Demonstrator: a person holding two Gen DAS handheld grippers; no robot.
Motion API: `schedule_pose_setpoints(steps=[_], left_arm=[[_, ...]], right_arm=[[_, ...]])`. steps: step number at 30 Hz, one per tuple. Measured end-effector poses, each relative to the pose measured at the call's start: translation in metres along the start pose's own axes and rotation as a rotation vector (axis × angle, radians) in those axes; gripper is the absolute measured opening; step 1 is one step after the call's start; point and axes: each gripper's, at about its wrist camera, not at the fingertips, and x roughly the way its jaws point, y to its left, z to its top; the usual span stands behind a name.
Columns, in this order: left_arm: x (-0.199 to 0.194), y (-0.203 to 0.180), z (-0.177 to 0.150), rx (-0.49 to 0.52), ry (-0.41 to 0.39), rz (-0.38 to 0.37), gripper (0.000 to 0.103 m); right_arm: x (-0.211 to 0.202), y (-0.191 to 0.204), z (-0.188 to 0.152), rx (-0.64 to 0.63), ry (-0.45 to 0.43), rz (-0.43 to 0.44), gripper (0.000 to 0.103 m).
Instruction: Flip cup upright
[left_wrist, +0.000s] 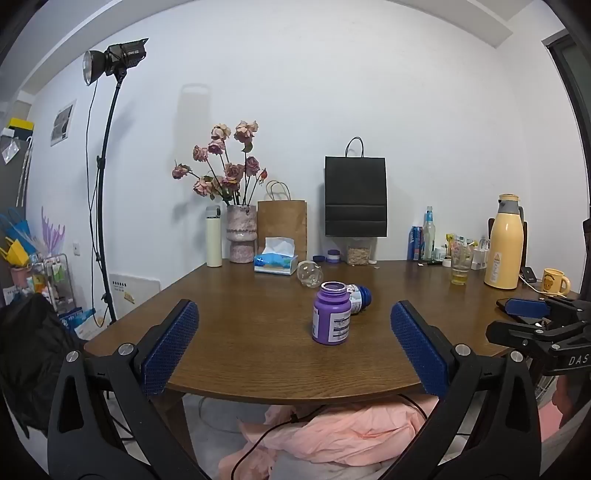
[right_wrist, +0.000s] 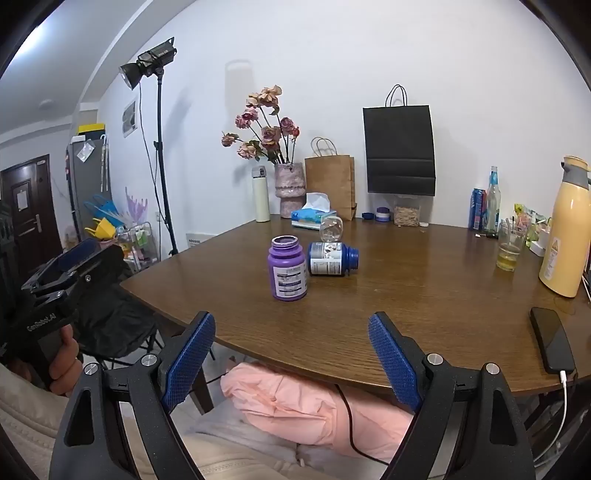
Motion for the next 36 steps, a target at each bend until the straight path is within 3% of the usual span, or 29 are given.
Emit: schedule_pose_setpoints(steps=[36], left_arm=[[-0.005,0.002,0.011,0.0,-0.022,0.004,0.103]], right_arm=[[0.001,0.001,0.0,-0.008,-0.002,-0.005,0.089]])
